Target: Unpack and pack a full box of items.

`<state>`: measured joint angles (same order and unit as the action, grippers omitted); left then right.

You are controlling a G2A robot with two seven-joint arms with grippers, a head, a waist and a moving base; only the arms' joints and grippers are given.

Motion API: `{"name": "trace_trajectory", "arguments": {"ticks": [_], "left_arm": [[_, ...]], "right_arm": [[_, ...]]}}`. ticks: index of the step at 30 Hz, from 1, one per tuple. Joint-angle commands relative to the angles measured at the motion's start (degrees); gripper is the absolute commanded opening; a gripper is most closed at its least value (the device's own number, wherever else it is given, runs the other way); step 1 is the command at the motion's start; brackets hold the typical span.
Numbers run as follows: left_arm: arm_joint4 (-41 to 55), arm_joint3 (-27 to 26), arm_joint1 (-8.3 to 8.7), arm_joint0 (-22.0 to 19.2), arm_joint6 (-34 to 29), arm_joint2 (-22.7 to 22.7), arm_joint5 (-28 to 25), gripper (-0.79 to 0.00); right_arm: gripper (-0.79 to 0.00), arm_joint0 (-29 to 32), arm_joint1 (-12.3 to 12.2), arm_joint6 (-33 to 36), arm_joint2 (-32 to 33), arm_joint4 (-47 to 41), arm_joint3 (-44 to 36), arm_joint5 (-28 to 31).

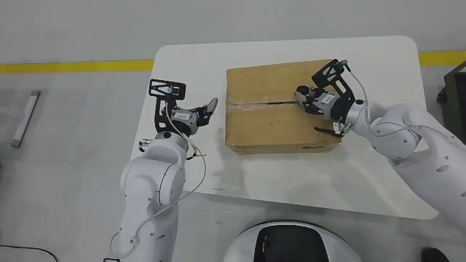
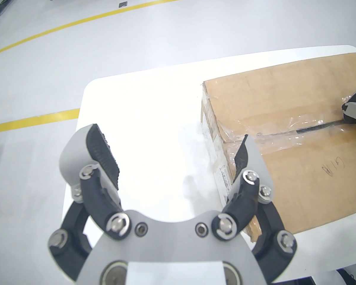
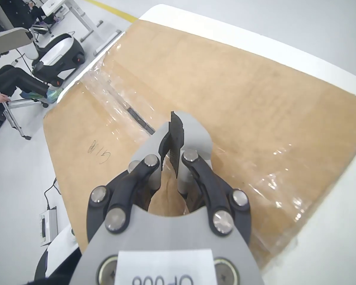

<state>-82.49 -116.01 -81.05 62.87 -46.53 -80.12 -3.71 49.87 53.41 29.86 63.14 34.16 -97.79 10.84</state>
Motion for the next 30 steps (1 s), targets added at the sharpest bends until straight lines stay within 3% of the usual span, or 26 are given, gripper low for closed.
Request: {"name": "trace_trajectory", "arguments": {"ticks": [1,6,18,30], "left_arm": [[0.16,-0.03,0.05,-0.01,-0.16,0.01,-0.13,0.000],[0.27,-0.14,0.09,0.00,-0.27,0.03,-0.31,0.000],[1.07,0.10,0.10,0.92,1.03,0.09,-0.30,0.000],[6.15,-0.34,0.26,6.72,8.03,0.18,0.75,0.000]], "right_arm": [[-0.785,0.95,-0.12,-1.76,1.37,0.90,-1.03,-0.63],[-0.785,3.21,-0.31,0.00,2.20,3.61,-1.22,-1.37],[-0.785,7.91,-0.49,-5.51,6.83,6.88,-4.42,-1.29],[-0.785,18.56,-1.04,-13.60,20.21,4.43,-8.08,-9.15]]}}
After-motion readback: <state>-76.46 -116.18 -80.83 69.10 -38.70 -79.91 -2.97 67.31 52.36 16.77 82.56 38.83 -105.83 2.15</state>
